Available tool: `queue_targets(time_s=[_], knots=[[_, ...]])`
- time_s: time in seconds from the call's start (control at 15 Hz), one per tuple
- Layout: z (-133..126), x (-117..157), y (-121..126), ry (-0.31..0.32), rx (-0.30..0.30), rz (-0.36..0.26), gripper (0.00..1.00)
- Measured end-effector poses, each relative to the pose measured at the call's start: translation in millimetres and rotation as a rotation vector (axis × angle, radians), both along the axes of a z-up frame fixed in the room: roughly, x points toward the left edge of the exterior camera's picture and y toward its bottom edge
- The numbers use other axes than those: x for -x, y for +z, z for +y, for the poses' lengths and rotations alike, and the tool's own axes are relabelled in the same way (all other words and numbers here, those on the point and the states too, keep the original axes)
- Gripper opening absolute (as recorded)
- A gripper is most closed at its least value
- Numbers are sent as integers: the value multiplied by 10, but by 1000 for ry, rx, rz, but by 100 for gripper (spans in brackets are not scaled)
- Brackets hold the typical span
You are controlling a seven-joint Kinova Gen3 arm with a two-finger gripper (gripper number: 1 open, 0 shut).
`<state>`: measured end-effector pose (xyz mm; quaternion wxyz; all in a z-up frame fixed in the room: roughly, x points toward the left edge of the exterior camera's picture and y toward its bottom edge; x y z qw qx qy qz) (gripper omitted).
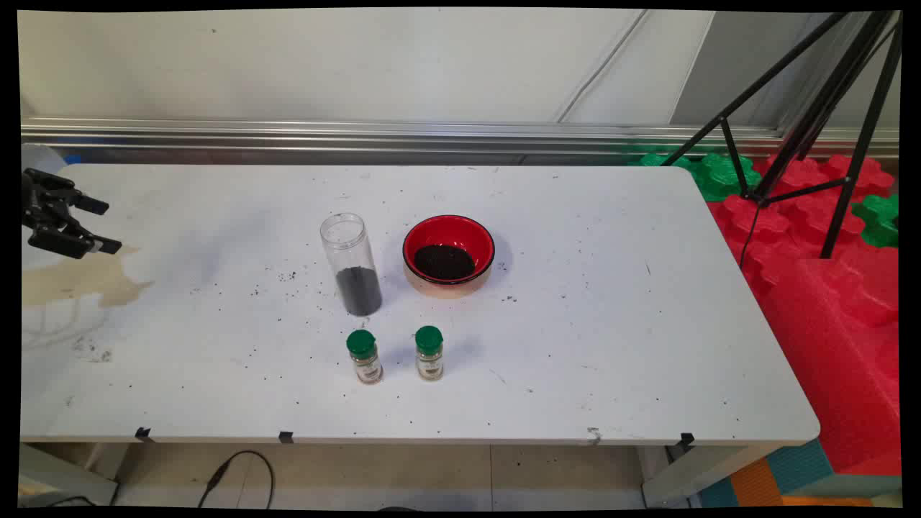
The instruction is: Pick up the black seasoning powder from the table
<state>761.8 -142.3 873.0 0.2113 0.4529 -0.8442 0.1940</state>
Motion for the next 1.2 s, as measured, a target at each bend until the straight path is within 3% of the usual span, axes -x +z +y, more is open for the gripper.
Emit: queue_targets(time_s=[0.27,1.2], knots=[[-42,77,-4,-41,-10,10,100],[-415,642,-116,-277,14,90,100]])
